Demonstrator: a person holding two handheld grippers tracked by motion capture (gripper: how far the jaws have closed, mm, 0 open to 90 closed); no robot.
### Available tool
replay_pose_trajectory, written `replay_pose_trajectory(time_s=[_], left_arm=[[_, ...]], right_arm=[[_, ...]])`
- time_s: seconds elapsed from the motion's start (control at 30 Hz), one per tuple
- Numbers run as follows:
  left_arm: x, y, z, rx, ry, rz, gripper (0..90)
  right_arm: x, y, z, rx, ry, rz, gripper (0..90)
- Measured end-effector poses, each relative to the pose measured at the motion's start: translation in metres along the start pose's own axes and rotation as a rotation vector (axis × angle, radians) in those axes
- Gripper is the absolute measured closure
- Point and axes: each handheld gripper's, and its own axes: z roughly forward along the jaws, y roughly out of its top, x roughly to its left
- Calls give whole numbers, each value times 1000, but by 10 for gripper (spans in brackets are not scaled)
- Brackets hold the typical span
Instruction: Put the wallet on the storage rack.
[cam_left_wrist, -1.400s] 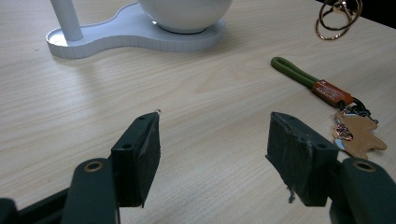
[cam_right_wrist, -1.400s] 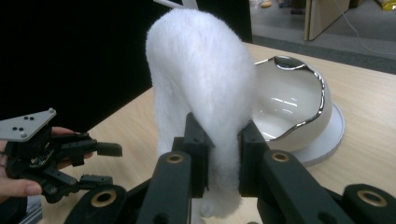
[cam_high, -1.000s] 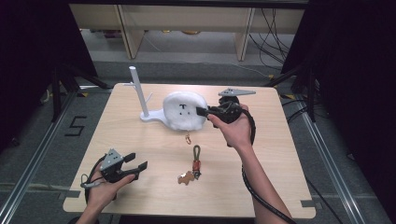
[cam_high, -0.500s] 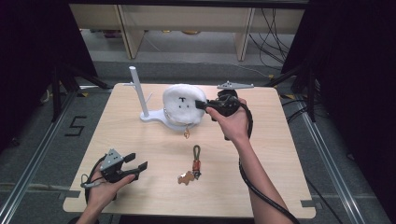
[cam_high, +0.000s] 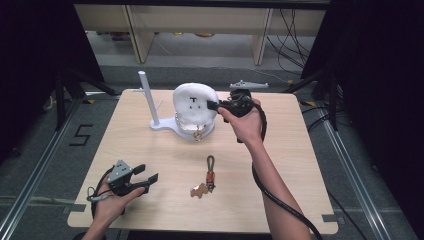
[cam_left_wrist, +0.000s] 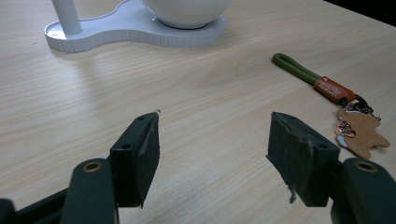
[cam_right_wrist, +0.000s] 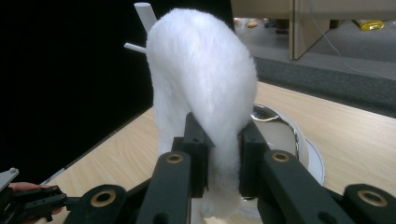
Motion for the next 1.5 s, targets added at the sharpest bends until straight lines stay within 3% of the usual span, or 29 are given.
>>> replay_pose_trajectory(time_s=[0.27, 0.47, 0.5, 0.67, 0.7, 0.83, 1.5], left_arm=[[0, 0, 0, 8, 8, 1, 336], [0, 0, 0, 10, 7, 1, 336], [0, 0, 0, 10, 7, 1, 336], [0, 0, 0, 9, 7, -1, 337], [0, 0, 0, 9, 7, 0, 336], [0, 0, 1, 6, 3, -1, 336], [-2, -4, 3, 9, -5, -10, 336]], right_arm=[[-3, 5, 5, 6, -12, 19, 788], [-6, 9, 12, 4, -14, 6, 788], [-5, 9, 13, 1, -14, 23, 788], [-9, 12, 19, -12, -20, 0, 788], [-8, 12, 19, -6, -18, 25, 788], [-10, 15, 23, -15, -21, 8, 788], [-22, 22, 40, -33, -58, 40, 786]])
